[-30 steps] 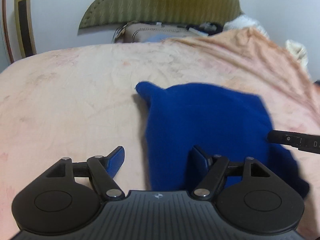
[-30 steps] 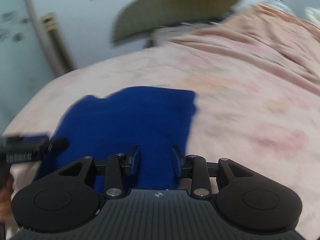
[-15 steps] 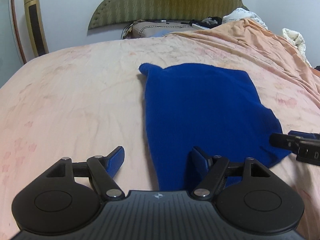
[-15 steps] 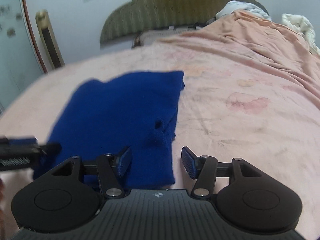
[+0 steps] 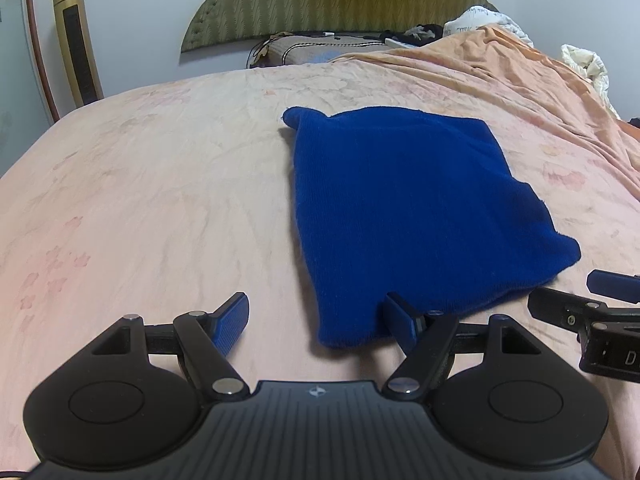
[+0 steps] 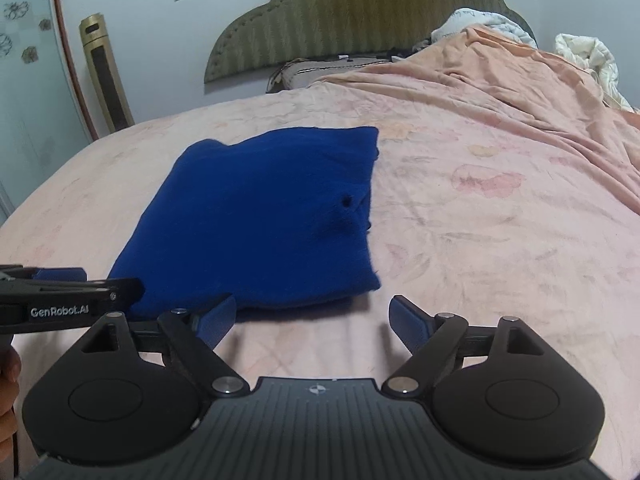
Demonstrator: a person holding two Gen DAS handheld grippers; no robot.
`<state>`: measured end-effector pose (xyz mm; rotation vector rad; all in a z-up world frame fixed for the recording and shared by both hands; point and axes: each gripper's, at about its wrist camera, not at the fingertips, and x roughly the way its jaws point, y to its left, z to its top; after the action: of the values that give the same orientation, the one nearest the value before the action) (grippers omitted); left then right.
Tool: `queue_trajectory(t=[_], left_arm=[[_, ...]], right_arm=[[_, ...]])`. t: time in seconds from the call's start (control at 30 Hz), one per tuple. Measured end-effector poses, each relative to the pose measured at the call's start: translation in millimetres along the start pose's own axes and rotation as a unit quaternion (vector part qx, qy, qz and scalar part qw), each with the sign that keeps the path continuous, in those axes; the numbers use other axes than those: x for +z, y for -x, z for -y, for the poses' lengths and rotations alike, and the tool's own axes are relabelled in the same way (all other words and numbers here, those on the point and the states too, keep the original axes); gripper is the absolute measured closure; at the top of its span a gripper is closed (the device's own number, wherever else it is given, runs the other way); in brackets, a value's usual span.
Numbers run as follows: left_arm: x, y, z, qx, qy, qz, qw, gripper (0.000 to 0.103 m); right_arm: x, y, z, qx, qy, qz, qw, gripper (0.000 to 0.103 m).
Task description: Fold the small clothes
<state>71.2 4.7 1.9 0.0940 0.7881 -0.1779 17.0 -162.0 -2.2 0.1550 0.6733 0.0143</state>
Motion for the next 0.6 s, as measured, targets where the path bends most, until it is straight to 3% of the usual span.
queue_trajectory(t=[0.27, 0.37, 0.6], left_arm=[[-14, 9, -2, 0.000, 0.003, 0.000, 1.0000, 0.028], [-24, 11, -3, 0.002, 0.004, 0.001, 1.0000, 0.021], [-43, 10, -2, 0.012, 0.006, 0.005, 0.9999, 0.020]], right_arm=[[-12, 8, -10, 0.003, 0.003, 0.002, 1.000, 0.011], [-16, 9, -12, -0.009, 0.017, 0.007, 1.000, 0.009], [-29, 8, -9, -0.017, 0.029, 0.003, 0.999, 0.008]])
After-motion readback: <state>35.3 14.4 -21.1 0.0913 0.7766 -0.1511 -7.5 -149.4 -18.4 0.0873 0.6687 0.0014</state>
